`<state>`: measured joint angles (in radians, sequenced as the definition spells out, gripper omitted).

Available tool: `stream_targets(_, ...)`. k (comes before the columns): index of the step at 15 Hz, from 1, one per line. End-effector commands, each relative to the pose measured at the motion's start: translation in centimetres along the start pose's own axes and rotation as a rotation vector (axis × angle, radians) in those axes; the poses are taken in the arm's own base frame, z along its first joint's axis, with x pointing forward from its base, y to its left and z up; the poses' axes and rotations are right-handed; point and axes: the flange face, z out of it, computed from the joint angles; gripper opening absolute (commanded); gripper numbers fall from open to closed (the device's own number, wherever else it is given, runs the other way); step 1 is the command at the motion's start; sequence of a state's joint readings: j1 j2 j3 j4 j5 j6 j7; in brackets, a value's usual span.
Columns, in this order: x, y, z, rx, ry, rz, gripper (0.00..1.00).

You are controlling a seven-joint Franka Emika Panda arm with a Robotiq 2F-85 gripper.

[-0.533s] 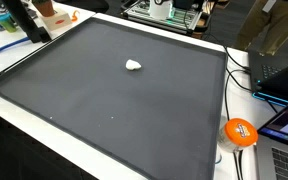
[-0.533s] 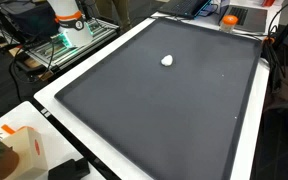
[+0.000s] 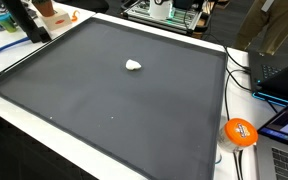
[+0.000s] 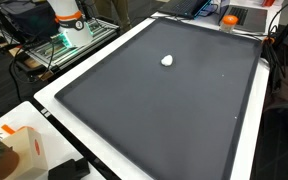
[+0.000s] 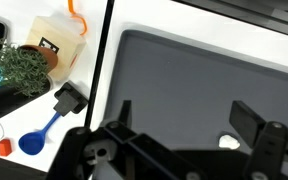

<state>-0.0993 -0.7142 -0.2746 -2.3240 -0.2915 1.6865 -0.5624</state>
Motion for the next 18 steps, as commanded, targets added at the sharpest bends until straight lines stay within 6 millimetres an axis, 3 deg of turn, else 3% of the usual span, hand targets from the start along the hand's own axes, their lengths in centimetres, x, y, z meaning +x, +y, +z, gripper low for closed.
stream_targets(1,0.0,0.0,-0.1,0.001,-0.001,0.0,1.0)
stream_targets(3,0.0,0.0,-0.1,0.001,-0.001,0.0,1.0)
stream_targets(6,1.1,-2.1,-0.3,0.014,0.034,0.023,1.0)
stream_targets(8,2.3,-4.6,-0.8,0.011,0.053,0.06,1.0)
stream_targets(14,7.7,-14.7,-0.1,0.001,0.078,0.075,1.0)
stream_targets(18,13.2,-18.4,2.5,0.034,0.155,0.035,1.0)
